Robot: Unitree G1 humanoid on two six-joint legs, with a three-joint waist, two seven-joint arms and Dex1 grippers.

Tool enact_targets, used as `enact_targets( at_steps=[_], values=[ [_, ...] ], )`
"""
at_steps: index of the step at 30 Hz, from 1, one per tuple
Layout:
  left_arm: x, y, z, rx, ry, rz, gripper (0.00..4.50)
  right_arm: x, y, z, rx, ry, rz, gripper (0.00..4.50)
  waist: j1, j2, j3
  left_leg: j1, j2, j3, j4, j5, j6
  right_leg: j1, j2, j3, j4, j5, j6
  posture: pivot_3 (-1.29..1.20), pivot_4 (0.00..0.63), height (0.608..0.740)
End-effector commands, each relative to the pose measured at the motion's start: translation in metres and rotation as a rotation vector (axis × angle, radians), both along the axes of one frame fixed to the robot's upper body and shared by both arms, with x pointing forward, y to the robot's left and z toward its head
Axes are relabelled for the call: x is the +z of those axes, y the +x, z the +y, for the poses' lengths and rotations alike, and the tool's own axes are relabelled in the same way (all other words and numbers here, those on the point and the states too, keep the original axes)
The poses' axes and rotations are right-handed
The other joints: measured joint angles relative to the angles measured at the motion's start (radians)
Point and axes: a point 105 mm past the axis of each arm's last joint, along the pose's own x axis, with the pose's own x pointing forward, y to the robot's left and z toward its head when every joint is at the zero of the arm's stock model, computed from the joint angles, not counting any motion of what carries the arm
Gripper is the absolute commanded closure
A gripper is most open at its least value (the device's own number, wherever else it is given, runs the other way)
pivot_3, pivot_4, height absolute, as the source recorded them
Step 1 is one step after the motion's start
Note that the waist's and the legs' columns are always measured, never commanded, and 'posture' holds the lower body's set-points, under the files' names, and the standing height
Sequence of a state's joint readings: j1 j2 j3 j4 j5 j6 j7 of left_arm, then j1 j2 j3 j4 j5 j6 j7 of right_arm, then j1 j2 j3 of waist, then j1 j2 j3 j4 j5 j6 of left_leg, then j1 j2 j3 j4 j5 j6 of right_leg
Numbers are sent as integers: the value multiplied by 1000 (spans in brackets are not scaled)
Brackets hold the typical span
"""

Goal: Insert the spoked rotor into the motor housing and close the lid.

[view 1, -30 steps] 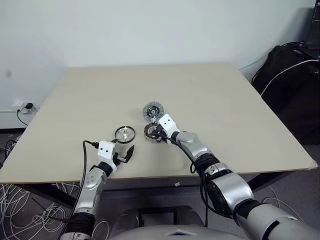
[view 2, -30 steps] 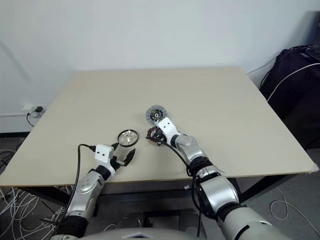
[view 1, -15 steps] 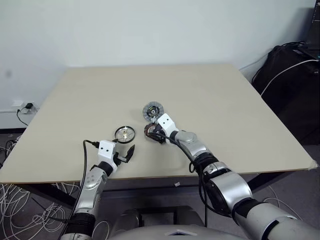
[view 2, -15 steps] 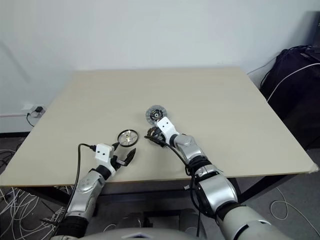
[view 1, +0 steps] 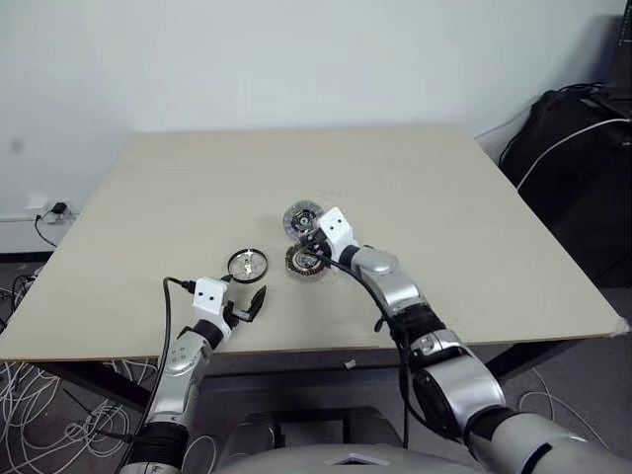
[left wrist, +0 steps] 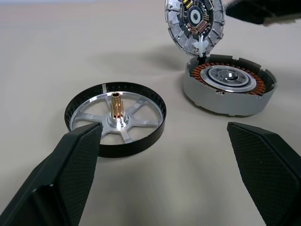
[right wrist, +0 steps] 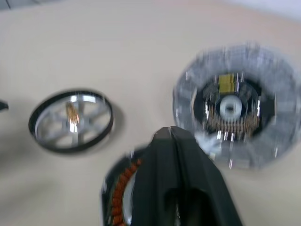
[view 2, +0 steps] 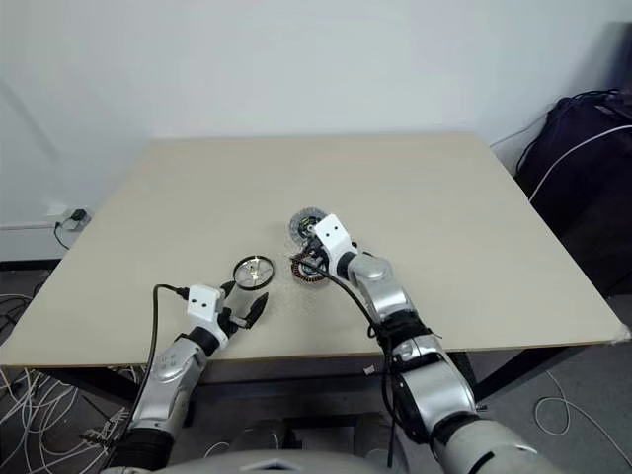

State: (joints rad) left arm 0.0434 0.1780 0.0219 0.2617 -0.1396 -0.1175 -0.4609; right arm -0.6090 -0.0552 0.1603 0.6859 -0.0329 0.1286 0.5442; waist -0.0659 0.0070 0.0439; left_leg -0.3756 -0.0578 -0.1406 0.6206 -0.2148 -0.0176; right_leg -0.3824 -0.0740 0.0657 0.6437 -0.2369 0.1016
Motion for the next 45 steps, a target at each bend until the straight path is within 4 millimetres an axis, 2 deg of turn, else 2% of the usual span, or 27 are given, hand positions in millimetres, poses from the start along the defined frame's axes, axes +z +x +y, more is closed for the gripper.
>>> enact_targets(
  at_steps=[1, 23, 31, 36, 45],
  values=[
    [10, 6, -2, -3, -23, -47, 0, 7, 3, 2, -7, -54, -29, 4481, -2, 0, 0, 0, 0, 0, 0, 0, 0, 0, 0, 0, 0, 0, 0, 0, 0, 740],
    [17, 6, -4, 0, -25, -57, 0, -19, 10, 6, -12, -178, 55, 4481, -3, 0, 0, 0, 0, 0, 0, 0, -1, 0, 0, 0, 0, 0, 0, 0, 0, 740],
    [10, 5, 0, 0, -22, -44, 0, -24, 6, 4, -2, -181, 68, 4481, -3, 1, 0, 0, 0, 0, 0, 0, -1, 0, 0, 0, 0, 0, 0, 0, 0, 740],
    [6, 5, 1, -2, -19, -40, 0, -31, -3, 1, 24, -182, 108, 4481, -2, 1, -1, 0, 0, 0, 0, 0, -1, 0, 0, 0, 0, 0, 0, 0, 0, 740],
    [2, 3, 0, -7, -18, -39, 0, -35, -14, -13, 3, -183, 119, 4481, 1, 4, -4, 1, 0, -1, 1, 0, -1, 1, 0, -1, 0, 0, 0, 0, 0, 740]
  ],
)
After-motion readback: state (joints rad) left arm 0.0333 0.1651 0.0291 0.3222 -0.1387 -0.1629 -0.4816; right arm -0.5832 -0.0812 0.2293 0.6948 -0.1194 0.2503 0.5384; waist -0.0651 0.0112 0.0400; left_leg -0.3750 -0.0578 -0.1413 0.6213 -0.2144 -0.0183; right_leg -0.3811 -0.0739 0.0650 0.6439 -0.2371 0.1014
